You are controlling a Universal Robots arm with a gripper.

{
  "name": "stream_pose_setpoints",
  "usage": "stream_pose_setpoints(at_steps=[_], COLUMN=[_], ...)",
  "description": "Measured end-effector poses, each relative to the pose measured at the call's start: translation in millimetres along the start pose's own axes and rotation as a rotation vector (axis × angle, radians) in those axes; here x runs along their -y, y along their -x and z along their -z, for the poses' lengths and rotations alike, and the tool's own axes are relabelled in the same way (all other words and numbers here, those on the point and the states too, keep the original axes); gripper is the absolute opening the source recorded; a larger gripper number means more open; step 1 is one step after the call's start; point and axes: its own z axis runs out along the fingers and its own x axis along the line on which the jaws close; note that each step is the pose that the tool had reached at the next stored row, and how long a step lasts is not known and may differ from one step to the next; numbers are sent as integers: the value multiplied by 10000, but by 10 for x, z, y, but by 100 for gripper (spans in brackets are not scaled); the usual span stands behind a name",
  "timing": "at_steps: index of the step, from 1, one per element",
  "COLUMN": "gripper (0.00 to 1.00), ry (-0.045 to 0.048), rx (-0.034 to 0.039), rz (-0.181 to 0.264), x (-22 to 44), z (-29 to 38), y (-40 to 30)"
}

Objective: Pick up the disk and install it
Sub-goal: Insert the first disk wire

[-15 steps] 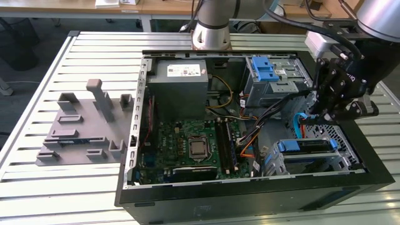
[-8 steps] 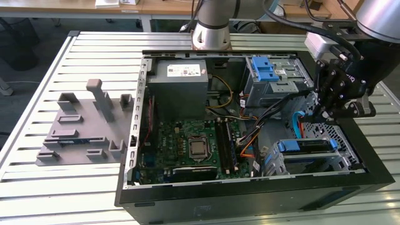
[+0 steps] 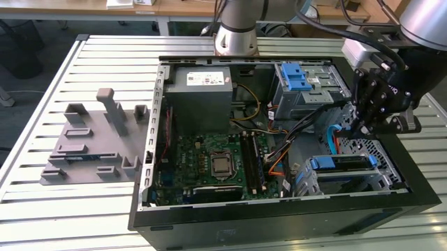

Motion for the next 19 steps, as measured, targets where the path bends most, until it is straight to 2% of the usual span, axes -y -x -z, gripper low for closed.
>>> stream_pose_setpoints(at_steps=[4, 14, 19], gripper=[16, 16, 16], ry=[39, 39, 46], rx=[11, 11, 12], rz=[-1, 0, 0], x=[2, 3, 3], z=[-19, -22, -35], y=[-51, -57, -129])
